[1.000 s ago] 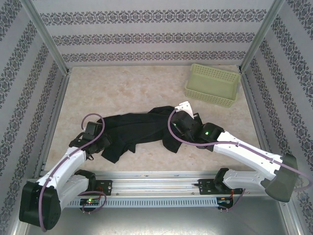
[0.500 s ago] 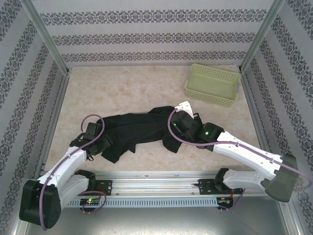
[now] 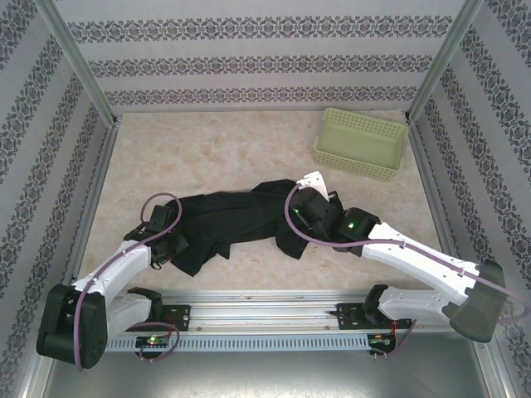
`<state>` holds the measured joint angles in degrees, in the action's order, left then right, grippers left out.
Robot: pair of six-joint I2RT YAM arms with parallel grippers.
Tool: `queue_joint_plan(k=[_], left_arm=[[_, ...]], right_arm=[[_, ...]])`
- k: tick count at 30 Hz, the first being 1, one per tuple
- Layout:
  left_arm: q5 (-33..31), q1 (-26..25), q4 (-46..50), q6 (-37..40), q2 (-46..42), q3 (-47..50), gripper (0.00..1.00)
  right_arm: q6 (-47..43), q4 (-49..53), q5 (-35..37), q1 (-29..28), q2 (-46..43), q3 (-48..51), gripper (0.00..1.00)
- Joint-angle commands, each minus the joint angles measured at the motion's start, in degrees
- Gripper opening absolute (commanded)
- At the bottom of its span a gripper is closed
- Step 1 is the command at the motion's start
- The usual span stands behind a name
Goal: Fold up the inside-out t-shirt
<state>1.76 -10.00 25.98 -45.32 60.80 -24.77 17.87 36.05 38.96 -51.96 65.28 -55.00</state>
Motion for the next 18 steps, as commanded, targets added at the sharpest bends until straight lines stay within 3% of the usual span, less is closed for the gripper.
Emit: queue_joint_plan(k=[1,8,12,18], left_arm=[[1.6,0.5,-4.4,2.7,-2.7,-1.8,0.07],[4.5,0.4,-6.9,4.2,-6.2,-1.9,0.02],[3.8,0.5,-5.2,4.9,-5.9,-2.6,0.16],[4.3,0.6,-6.0,5.2,-3.3,-2.3,0.19]], right_arm=[[0.5,0.7,1.3,0.3,-1.2,-0.4,0.00],[0.4,0.3,0.9,0.3,0.5,-1.1,0.00],[0.6,0.2,0.7,0.3,0.8,-1.0,0.00],[0.5,0.4,0.6,0.3,0.3,-1.1,0.00]])
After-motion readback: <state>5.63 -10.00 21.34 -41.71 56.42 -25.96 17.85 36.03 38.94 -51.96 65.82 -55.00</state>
